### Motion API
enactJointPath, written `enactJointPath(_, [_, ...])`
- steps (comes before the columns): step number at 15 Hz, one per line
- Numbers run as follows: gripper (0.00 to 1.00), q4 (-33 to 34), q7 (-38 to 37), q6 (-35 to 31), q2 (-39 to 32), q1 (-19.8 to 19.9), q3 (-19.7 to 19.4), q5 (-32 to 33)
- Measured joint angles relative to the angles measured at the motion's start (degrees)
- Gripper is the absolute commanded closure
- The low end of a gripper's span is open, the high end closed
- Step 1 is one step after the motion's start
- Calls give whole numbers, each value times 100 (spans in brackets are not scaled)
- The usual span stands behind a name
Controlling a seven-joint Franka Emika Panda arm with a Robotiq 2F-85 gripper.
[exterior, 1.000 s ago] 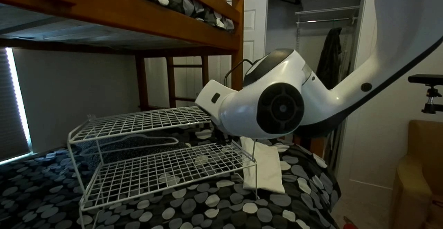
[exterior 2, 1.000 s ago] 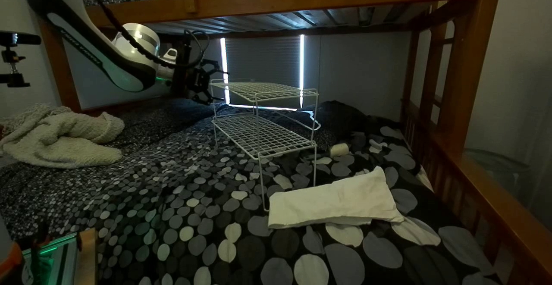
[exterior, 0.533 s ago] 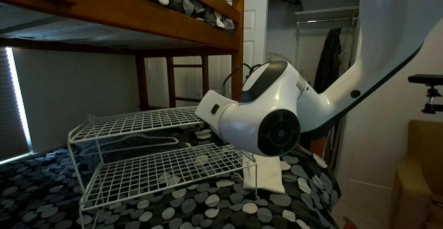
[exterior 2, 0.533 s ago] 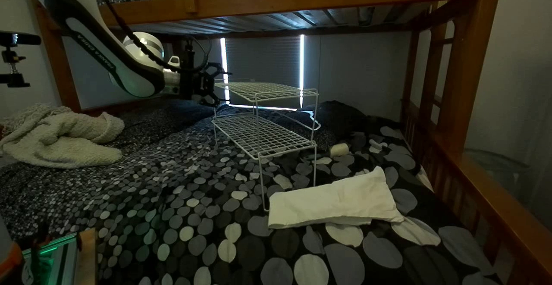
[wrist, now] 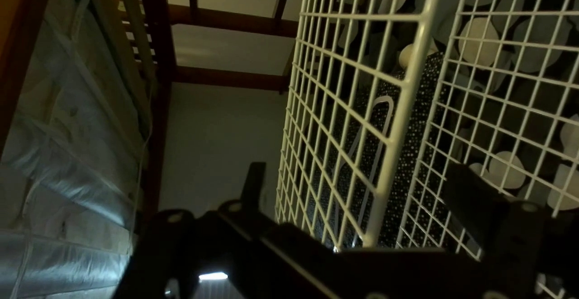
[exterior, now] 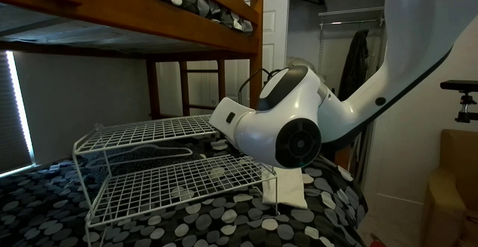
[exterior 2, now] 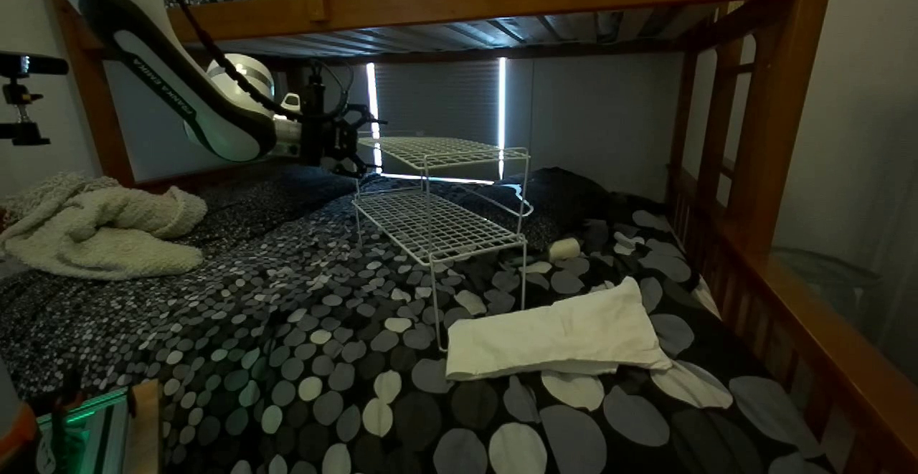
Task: Move the wire rack to the left
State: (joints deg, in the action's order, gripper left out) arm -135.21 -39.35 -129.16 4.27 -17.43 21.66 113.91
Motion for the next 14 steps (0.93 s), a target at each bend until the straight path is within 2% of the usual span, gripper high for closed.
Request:
enactJointPath(5, [1, 52, -238, 325, -127, -14, -14, 329])
enactJointPath(6, [25, 59, -309, 371, -180, -15, -15, 371])
enactJointPath(8, [30, 82, -496, 465, -312, -21, -16, 506])
enactJointPath(14, [77, 184, -1170, 1158, -726, -90, -16, 1225])
